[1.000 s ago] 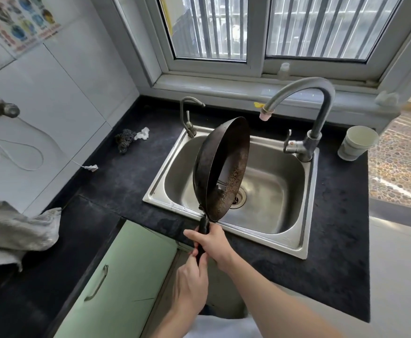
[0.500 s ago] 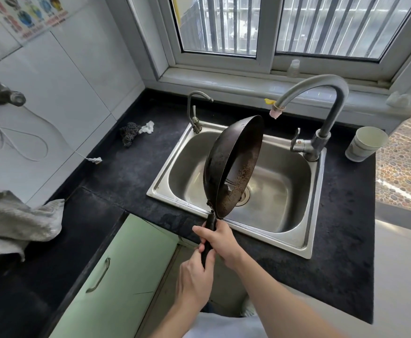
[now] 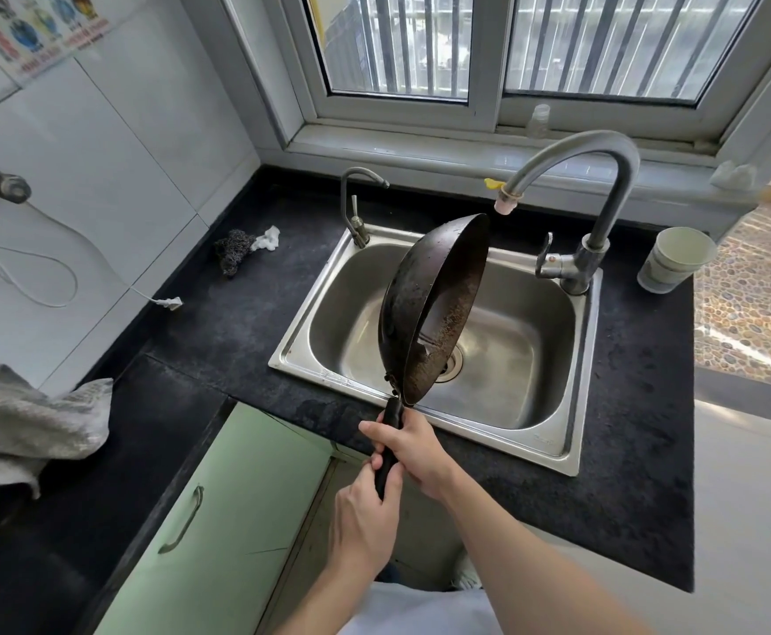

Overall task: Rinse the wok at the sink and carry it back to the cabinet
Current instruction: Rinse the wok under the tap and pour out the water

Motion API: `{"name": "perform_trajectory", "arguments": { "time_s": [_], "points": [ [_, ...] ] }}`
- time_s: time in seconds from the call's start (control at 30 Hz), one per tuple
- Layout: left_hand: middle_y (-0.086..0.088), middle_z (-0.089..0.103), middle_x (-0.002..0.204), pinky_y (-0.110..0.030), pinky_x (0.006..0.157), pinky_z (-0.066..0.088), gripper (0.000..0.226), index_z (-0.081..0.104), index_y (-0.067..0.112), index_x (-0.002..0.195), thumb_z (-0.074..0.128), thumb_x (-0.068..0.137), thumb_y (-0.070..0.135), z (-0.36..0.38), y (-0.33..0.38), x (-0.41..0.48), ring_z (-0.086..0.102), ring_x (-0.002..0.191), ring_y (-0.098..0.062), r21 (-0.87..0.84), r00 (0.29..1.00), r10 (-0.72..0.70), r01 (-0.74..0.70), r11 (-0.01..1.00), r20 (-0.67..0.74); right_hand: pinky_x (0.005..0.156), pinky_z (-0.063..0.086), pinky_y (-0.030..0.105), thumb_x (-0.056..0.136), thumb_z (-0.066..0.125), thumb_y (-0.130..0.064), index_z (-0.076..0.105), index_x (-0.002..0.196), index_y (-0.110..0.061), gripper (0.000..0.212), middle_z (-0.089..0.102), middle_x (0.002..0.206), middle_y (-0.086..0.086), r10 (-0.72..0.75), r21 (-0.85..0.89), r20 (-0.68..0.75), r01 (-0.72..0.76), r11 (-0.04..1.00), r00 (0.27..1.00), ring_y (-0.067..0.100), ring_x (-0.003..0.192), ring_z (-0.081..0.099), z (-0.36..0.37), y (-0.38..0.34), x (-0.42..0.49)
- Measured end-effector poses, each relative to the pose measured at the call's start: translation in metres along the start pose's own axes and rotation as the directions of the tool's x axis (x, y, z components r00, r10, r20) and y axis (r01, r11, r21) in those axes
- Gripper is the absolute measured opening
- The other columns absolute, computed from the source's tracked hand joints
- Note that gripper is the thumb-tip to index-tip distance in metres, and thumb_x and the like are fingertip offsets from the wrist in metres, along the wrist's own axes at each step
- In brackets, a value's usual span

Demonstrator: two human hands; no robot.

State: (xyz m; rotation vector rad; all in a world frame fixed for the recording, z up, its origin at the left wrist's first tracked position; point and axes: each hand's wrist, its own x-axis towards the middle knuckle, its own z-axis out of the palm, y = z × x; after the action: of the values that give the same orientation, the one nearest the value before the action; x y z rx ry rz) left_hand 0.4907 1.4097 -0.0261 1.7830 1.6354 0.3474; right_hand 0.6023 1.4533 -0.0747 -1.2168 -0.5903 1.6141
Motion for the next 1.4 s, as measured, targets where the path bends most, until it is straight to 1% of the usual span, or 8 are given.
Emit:
{"name": "perform_trajectory", "arguments": {
  "time_s": [0.33, 0.57, 0.77, 0.9, 1.03, 1.17, 1.27, 1.4],
  "points": [
    [-0.011, 0.072, 0.112, -0.039, 0.079, 0.049, 0.04, 0.061, 0.011, 0.12, 0.044, 0.099, 0.04, 0.003, 0.0, 0.0, 0.065, 0.104, -0.032, -0.007, 1.0, -0.024, 0.024, 1.0, -0.008, 0.058, 0.054, 0.033, 0.09, 0.073, -0.01, 0.048, 0.085, -0.008, 0.025, 0.054, 0.061, 0.004, 0.005, 0.009, 0.019, -0.005, 1.0, 1.0, 0.017, 0.048, 0.054, -0.001, 0.0, 0.0],
    [-0.013, 0.072, 0.113, -0.04, 0.079, 0.05, 0.04, 0.06, 0.01, 0.119, 0.045, 0.098, 0.041, 0.002, -0.001, 0.001, 0.064, 0.106, -0.035, 0.011, 1.0, -0.011, 0.011, 1.0, 0.003, 0.054, 0.051, 0.03, 0.091, 0.07, -0.006, 0.046, 0.075, -0.009, 0.029, 0.05, 0.061, 0.006, -0.002, 0.027, 0.0, 0.002, 1.0, 1.0, 0.018, 0.046, 0.051, 0.0, 0.001, 0.0],
    [-0.009, 0.074, 0.105, -0.039, 0.076, 0.05, 0.039, 0.062, 0.013, 0.116, 0.043, 0.098, 0.042, -0.001, -0.005, 0.007, 0.066, 0.099, -0.03, 0.003, 0.999, 0.012, -0.012, 1.0, 0.033, 0.054, 0.051, 0.03, 0.09, 0.073, -0.01, 0.047, 0.079, -0.009, 0.028, 0.051, 0.061, 0.005, 0.0, 0.007, -0.037, 0.001, 1.0, 0.999, 0.017, 0.045, 0.051, 0.001, 0.001, 0.001],
    [-0.005, 0.073, 0.081, -0.039, 0.07, 0.051, 0.04, 0.065, 0.011, 0.107, 0.041, 0.099, 0.042, -0.005, -0.01, 0.015, 0.068, 0.08, -0.024, -0.007, 0.996, 0.009, -0.008, 1.0, 0.094, 0.057, 0.052, 0.033, 0.089, 0.075, -0.016, 0.049, 0.082, -0.007, 0.028, 0.055, 0.061, 0.004, -0.005, -0.034, -0.076, 0.003, 0.999, 0.997, 0.017, 0.047, 0.055, 0.004, 0.001, 0.005],
    [0.002, 0.06, 0.051, -0.018, 0.045, 0.045, 0.035, 0.064, 0.012, 0.088, 0.042, 0.1, 0.038, -0.018, -0.014, 0.026, 0.061, 0.046, -0.01, -0.05, 0.988, -0.011, 0.019, 0.999, 0.153, 0.059, 0.052, 0.034, 0.087, 0.077, -0.02, 0.052, 0.076, -0.008, 0.031, 0.057, 0.061, 0.005, -0.008, -0.055, -0.137, 0.001, 0.998, 0.991, 0.018, 0.048, 0.058, 0.014, 0.001, 0.011],
    [-0.003, 0.061, 0.047, -0.029, 0.036, 0.046, 0.04, 0.057, 0.014, 0.069, 0.045, 0.099, 0.038, -0.033, -0.027, 0.042, 0.058, 0.034, -0.018, -0.138, 0.963, -0.057, 0.096, 0.986, 0.262, 0.062, 0.05, 0.042, 0.086, 0.08, -0.021, 0.05, 0.075, -0.009, 0.033, 0.054, 0.061, 0.007, -0.006, 0.015, -0.241, 0.009, 1.0, 0.971, 0.02, 0.048, 0.058, 0.033, 0.006, 0.021],
    [-0.003, 0.059, 0.043, -0.027, 0.034, 0.043, 0.043, 0.057, 0.012, 0.066, 0.046, 0.098, 0.037, -0.045, -0.038, 0.056, 0.054, 0.029, -0.018, -0.187, 0.944, -0.06, 0.127, 0.974, 0.326, 0.066, 0.051, 0.047, 0.086, 0.079, -0.02, 0.049, 0.08, -0.008, 0.034, 0.051, 0.059, 0.007, 0.018, 0.084, -0.314, 0.008, 0.996, 0.949, 0.02, 0.045, 0.055, 0.048, 0.008, 0.031],
    [-0.003, 0.059, 0.043, -0.027, 0.036, 0.043, 0.044, 0.056, 0.013, 0.059, 0.051, 0.097, 0.036, -0.057, -0.05, 0.071, 0.054, 0.031, -0.019, -0.252, 0.915, -0.045, 0.158, 0.955, 0.401, 0.059, 0.057, 0.038, 0.086, 0.079, -0.011, 0.05, 0.087, -0.008, 0.029, 0.046, 0.059, 0.007, 0.106, 0.244, -0.401, -0.006, 0.97, 0.91, 0.019, 0.041, 0.049, 0.066, 0.008, 0.043]
  ]
}}
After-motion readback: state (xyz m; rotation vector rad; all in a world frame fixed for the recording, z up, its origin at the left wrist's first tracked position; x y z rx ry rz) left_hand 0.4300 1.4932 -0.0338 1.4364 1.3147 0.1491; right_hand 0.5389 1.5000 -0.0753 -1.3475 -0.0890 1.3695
